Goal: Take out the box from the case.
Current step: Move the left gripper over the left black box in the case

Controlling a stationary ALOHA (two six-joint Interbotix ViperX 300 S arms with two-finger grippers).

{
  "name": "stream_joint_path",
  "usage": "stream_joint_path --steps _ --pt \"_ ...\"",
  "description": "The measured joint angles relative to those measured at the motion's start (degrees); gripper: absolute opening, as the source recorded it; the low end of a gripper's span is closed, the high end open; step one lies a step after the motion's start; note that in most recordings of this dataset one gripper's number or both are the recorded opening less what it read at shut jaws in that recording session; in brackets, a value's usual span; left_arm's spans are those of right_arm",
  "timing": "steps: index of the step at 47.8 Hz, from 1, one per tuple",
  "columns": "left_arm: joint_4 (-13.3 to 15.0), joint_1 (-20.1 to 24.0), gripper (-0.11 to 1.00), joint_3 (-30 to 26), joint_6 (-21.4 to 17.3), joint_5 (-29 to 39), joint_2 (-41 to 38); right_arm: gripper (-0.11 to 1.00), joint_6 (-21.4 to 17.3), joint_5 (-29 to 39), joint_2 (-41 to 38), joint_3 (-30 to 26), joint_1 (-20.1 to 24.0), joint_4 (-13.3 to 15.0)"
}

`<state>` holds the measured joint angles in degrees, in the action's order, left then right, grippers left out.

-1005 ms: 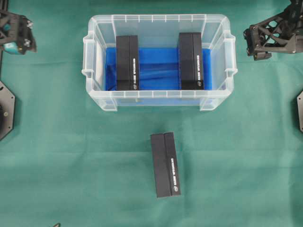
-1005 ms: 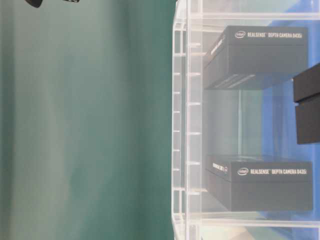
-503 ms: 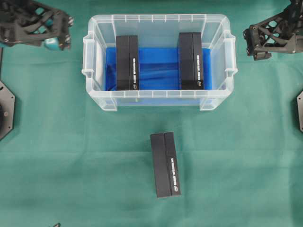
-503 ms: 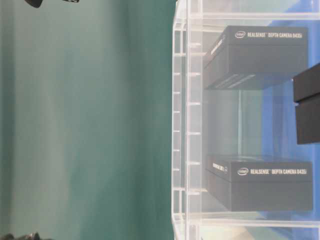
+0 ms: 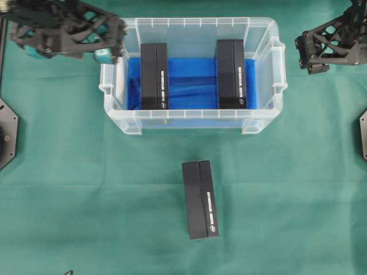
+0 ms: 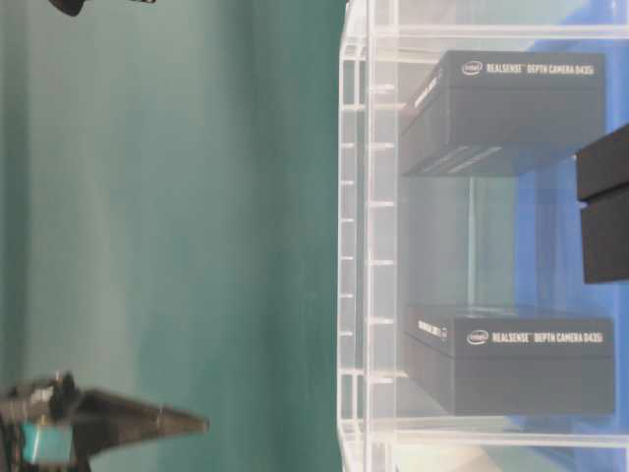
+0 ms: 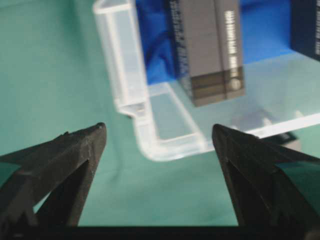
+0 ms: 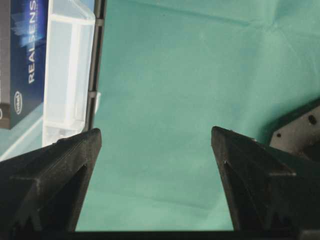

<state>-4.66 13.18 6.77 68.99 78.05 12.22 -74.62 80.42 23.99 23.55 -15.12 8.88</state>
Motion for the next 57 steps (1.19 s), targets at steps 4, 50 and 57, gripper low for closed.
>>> stream_joint_path --steps 4,50,57 --pt "0.0 -0.18 0.91 -2.2 0.18 0.0 -2.37 0.87 0.09 0.09 0.0 0.0 0.09 0.0" --pt "-0.09 -1.41 0.91 -15.91 -0.53 2.46 -14.68 0.87 0.09 0.0 0.0 0.0 0.0 0.0" --pt "-0.09 -1.41 0.91 -16.0 -0.35 3.16 -14.68 0.87 0.26 -0.09 0.0 0.0 0.0 0.0"
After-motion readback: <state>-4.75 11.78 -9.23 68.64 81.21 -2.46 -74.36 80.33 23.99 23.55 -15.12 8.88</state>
